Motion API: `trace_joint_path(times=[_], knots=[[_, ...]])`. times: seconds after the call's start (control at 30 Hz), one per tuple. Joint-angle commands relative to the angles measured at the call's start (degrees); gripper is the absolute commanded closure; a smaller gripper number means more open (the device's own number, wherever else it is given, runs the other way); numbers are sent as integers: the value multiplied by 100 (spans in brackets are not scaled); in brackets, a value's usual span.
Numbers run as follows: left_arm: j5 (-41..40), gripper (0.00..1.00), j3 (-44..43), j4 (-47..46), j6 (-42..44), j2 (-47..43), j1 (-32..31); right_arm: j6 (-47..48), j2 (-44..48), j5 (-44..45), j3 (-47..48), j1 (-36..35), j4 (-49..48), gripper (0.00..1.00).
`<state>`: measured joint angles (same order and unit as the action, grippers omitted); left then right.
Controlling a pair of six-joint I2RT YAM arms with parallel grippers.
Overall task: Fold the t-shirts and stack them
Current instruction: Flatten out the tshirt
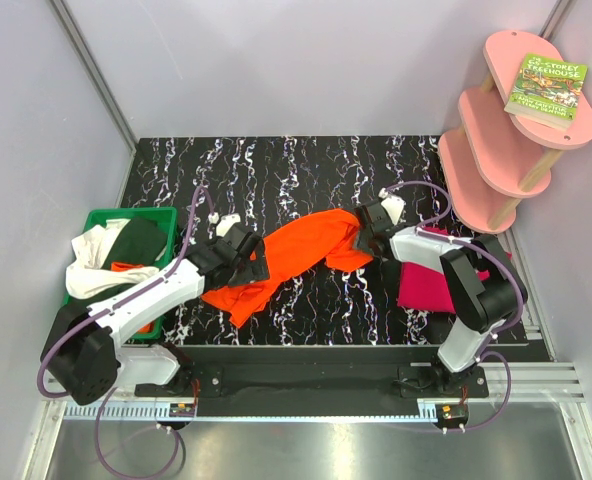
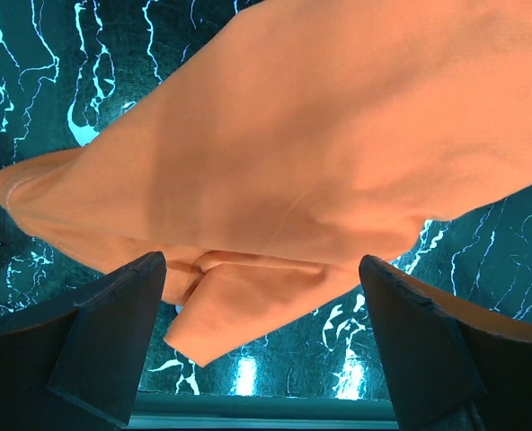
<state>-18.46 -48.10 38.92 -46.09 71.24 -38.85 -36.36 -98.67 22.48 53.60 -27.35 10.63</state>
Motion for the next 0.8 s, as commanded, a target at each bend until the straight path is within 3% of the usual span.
trace_joint_path(times=[0.0, 0.07, 0.2, 0.23, 0.33, 0.47, 0.53, 0.57, 0.67, 0.77], knots=[[-26, 6, -147, -147, 73, -32, -26, -169, 146, -33, -148, 37, -9, 44], [-9, 6, -182, -147, 73, 3, -26, -214, 217, -33, -219, 37, -9, 49], [9, 6, -226, -165, 82, 56, -26, -293, 384, -60, -438, 37, 18, 77], [18, 6, -218, -174, 82, 65, -26, -302, 471, -68, -465, 37, 26, 89], [53, 6, -209, -183, 65, 74, -35, -310, 586, -16, -553, 37, 88, 100], [79, 6, -183, -183, 30, 30, -35, -293, 753, 20, -588, 46, 149, 100], [88, 6, -156, -183, 29, -5, -35, -240, 858, -7, -553, 37, 237, 85], [88, 6, -148, -183, 3, -49, -35, -231, 919, -7, -518, 37, 272, 69], [97, 6, -104, -191, -23, -93, -52, -249, 1183, 20, -544, 46, 316, 46], [105, 6, -68, -183, -67, -154, -70, -258, 1420, -59, -631, 37, 334, 43]])
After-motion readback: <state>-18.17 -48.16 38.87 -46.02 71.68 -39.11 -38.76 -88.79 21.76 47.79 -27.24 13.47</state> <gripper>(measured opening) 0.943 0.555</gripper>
